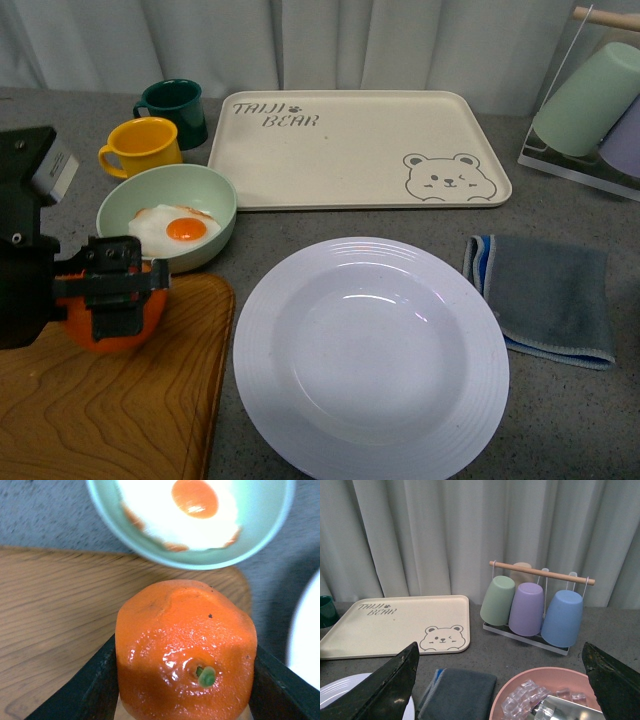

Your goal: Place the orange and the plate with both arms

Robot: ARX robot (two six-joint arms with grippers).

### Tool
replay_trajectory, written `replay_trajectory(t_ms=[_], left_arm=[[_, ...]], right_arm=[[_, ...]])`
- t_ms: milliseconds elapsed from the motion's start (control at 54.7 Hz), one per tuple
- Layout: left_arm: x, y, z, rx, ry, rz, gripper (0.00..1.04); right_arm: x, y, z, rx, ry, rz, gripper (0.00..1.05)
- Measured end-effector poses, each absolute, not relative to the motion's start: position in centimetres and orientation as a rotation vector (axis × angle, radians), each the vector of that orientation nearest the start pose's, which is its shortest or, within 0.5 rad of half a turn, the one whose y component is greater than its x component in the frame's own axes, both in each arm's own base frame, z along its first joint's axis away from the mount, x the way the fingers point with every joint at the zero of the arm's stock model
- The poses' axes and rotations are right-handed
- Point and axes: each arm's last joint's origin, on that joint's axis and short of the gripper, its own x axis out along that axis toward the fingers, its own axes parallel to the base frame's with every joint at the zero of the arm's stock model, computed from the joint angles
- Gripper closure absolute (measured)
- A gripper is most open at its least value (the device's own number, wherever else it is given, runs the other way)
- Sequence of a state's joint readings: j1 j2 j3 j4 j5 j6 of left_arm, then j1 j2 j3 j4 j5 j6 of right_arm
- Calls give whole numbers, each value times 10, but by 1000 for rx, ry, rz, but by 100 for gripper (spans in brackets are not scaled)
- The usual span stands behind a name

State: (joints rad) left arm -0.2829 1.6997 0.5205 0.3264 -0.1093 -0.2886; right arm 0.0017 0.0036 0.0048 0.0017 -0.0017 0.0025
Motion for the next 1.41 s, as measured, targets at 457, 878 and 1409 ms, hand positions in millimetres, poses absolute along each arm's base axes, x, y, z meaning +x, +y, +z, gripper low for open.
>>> replay_trajectory(t_ms=[457, 878, 1409], left_arm=[[251, -185, 102, -38, 793, -313, 49], [260, -219, 79, -6, 844, -325, 49], [264, -206, 89, -71, 824, -291, 7]], right_arm=[[98, 0, 165, 2, -3, 3, 9], [98, 0, 165, 2, -3, 3, 9], [98, 0, 165, 2, -3, 3, 9]])
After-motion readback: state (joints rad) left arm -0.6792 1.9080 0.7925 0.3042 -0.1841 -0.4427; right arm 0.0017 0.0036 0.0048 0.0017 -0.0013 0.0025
